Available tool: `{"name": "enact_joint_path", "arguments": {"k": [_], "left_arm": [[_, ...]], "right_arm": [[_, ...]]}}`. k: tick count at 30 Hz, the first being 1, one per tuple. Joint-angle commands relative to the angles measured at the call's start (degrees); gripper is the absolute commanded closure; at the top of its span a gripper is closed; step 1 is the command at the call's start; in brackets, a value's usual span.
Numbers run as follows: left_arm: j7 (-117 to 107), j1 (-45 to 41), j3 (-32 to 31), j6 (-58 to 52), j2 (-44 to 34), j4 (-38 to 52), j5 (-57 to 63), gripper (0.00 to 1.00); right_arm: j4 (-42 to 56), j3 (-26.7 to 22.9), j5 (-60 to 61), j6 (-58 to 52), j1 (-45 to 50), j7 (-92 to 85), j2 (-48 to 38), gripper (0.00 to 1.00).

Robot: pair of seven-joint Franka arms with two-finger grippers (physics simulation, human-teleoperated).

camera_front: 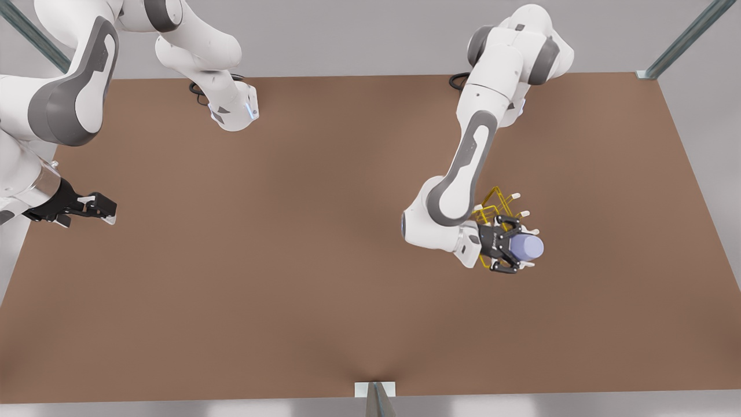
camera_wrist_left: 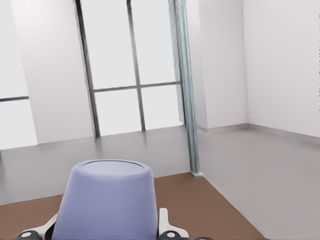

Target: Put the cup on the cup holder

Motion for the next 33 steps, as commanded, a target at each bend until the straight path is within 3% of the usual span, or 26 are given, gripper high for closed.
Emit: {"name": "enact_joint_path", "arguments": {"k": [1, 10, 17, 33], "left_arm": [[-24.88, -0.02, 0.09, -1.17, 1.59, 0.40, 3.98, 0.22], [-31.03, -0.11, 0.27, -1.26, -1.14, -9.88, 4.51, 0.22], [-31.03, -4.50, 0.18, -4.60, -0.87, -10.68, 2.75, 0.22], [-32.61, -4.94, 0.18, -4.51, 2.73, -13.05, 2.58, 0.22]], "right_arm": [[0.03, -0.01, 0.03, -0.01, 0.04, 0.03, -0.07, 0.00], [-0.15, -0.01, 0.20, -0.09, 0.13, 0.03, -0.07, 0.00], [-0.06, -0.01, 0.12, -0.01, -0.13, 0.03, -0.07, 0.00], [-0.15, -0.01, 0.47, -0.09, 0.04, 0.03, -0.07, 0.00]]}}
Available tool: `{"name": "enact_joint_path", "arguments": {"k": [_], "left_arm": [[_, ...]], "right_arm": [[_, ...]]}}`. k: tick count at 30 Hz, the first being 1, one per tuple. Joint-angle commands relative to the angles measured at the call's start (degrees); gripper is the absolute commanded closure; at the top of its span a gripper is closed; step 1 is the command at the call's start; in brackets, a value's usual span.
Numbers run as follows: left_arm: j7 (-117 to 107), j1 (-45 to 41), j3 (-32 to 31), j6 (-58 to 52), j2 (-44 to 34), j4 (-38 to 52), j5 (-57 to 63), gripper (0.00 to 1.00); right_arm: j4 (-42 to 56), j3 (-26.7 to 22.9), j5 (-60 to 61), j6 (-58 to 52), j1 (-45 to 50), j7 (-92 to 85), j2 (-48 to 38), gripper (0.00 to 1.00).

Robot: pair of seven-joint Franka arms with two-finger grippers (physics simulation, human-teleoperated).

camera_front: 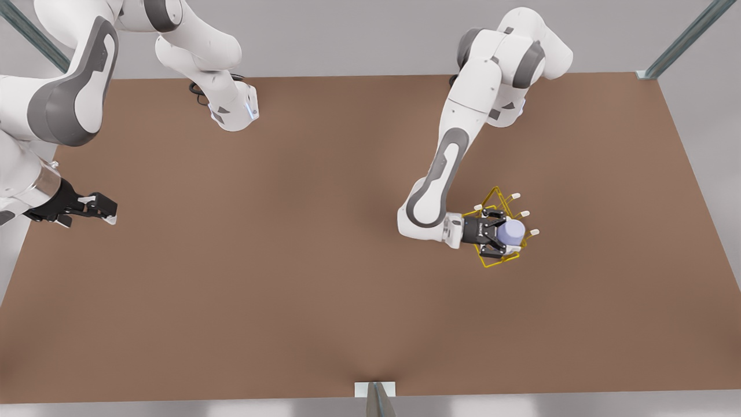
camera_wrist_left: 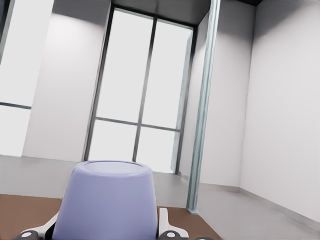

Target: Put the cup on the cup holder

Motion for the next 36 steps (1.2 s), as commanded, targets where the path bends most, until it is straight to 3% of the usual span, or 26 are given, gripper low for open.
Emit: {"name": "enact_joint_path", "arguments": {"k": [1, 5, 6, 12, 14, 17, 20, 22, 24, 27, 30, 36], "left_arm": [[-6.10, -0.03, 0.03, -0.18, 0.47, 0.10, -0.09, 0.22], [-6.10, 0.06, 0.03, -0.09, 1.61, 0.45, -0.09, 0.19], [-5.57, 0.06, 0.03, -0.18, 1.61, 0.54, -0.09, 0.00], [0.04, -0.03, -0.23, -0.27, 0.91, 0.62, -0.61, 0.00], [18.75, 0.14, -0.59, 1.05, -0.85, 4.66, -10.27, 0.00], [59.89, 1.02, 0.29, 9.05, -2.96, 14.68, -36.90, 0.00], [88.64, 3.92, 5.56, 8.00, -6.65, 21.37, -60.46, 0.00], [112.09, 14.02, 1.88, 8.08, -12.45, 23.21, -70.66, 0.00], [136.89, 29.31, -10.25, 8.43, -19.57, 22.51, -70.58, 0.00], [143.58, 40.22, -20.63, 8.96, -30.20, 19.87, -60.39, 0.00], [144.02, 40.13, -20.71, 9.66, -34.07, 17.15, -58.27, 0.00], [144.11, 40.13, -21.07, 11.16, -33.20, 16.62, -59.06, 0.00]], "right_arm": [[0.05, -0.01, -0.02, -0.05, -0.14, -0.01, -0.07, 0.00], [0.14, -0.10, -0.02, -0.05, -0.14, -0.01, -0.16, 0.00], [0.05, -0.10, -0.02, -0.05, -0.05, -0.01, -0.16, 0.00], [0.05, -0.01, 0.07, -0.05, -0.14, 0.08, -0.07, 0.00], [0.05, -0.01, 0.07, -0.05, -0.05, -0.01, -0.07, 0.00], [-0.04, -0.01, 0.16, -0.05, 0.13, 0.08, -0.07, 0.00], [0.05, 0.25, 0.07, -0.40, 0.22, -0.09, -0.33, 0.00], [0.14, 0.16, -0.02, -0.49, 0.22, -0.01, -0.33, 0.00], [0.14, 0.16, -0.02, -0.14, 0.04, -0.01, -0.25, 0.00], [0.05, 0.16, -0.02, 0.83, -0.14, -0.01, 0.02, 0.00], [0.14, 0.16, -0.02, 1.27, -0.05, -0.01, 0.28, 0.00], [0.05, 0.16, -0.02, 1.27, -0.05, -0.01, 0.28, 0.00]]}}
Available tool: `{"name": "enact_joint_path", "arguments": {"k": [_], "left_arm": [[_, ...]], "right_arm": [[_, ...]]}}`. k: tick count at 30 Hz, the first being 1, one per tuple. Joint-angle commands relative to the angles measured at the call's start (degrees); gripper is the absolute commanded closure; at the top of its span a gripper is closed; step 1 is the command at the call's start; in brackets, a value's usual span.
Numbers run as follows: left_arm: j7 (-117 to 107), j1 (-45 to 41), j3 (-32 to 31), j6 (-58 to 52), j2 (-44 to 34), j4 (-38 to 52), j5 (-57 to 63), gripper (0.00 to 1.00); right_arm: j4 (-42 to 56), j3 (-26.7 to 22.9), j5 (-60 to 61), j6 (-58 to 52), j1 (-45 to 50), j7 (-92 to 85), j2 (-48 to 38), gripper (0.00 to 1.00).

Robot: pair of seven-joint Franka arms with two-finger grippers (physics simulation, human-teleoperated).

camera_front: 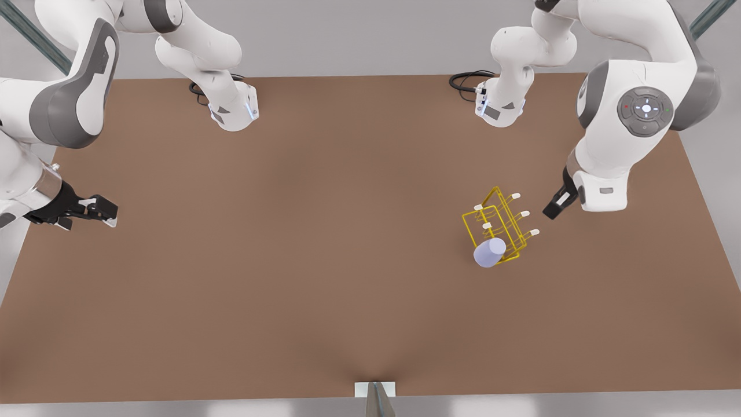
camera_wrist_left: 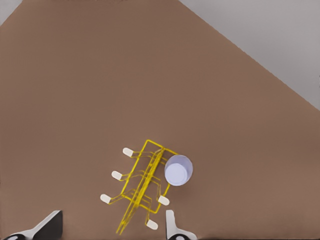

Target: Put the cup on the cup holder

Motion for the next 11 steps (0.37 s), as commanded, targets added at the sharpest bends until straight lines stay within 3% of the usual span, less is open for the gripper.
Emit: {"name": "enact_joint_path", "arguments": {"k": [1, 11], "left_arm": [[53.20, 0.20, -0.05, 1.74, 0.84, 0.18, 0.10, 0.00], [52.67, 0.37, -0.05, 1.30, 1.63, 0.62, 0.28, 0.00]], "right_arm": [[0.03, -0.01, 0.04, 0.25, 0.06, -0.01, -0.07, 0.00], [0.03, -0.01, 0.04, 0.25, 0.06, -0.01, -0.07, 0.00]]}}
